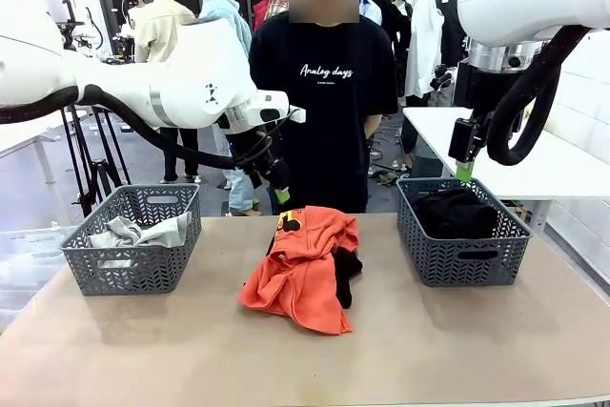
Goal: Sort the tops and bottoms.
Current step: Lift clothes from the center of the table with your left hand.
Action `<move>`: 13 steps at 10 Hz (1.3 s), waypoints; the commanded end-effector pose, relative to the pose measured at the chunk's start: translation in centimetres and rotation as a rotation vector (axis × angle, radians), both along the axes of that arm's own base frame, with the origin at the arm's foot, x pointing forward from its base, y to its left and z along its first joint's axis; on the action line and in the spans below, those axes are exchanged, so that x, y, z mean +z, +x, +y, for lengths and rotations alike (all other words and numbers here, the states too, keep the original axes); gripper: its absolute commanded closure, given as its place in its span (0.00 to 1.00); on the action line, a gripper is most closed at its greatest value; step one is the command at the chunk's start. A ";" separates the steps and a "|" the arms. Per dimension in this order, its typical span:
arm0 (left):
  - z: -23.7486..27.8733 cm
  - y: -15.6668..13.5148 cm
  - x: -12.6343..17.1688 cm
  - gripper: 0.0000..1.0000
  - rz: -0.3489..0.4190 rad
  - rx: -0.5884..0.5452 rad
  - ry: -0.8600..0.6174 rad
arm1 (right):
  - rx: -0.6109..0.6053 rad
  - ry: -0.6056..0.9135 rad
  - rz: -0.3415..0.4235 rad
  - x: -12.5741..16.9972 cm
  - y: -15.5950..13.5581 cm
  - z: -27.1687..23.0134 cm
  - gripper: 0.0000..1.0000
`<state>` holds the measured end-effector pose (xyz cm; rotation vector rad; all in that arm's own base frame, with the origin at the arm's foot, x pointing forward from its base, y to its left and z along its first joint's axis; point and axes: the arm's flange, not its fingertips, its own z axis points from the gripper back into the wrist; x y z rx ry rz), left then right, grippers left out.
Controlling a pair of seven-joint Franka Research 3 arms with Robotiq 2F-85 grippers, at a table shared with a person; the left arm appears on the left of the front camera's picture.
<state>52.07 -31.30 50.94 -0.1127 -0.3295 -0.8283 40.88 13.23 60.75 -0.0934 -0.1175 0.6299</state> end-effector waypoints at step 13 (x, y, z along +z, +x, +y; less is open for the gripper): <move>-7.6 7.2 -11.3 0.05 0.071 0.132 0.131 | -0.018 -0.020 0.001 0.2 0.1 0.1 0.00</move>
